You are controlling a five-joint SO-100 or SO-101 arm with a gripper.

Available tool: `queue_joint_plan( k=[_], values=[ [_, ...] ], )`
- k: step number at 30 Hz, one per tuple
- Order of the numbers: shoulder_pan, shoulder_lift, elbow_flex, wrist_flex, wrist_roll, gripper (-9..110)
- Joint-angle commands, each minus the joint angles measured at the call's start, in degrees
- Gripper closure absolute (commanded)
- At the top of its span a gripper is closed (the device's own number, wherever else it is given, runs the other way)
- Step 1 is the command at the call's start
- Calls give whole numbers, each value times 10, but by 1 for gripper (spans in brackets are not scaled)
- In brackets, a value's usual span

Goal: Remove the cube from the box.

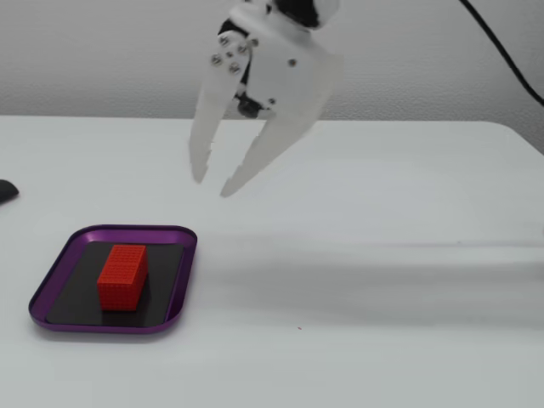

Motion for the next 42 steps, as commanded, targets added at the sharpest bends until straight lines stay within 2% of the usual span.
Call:
queue_joint_plan(
  k=[1, 10, 33, 42],
  values=[
    [-13, -86, -167, 51, -5, 91],
    [-48, -246, -294, 62, 1, 78],
    [-39, -269, -283, 10, -7, 78],
    [-39, -338, -292, 10, -7, 78]
  ],
)
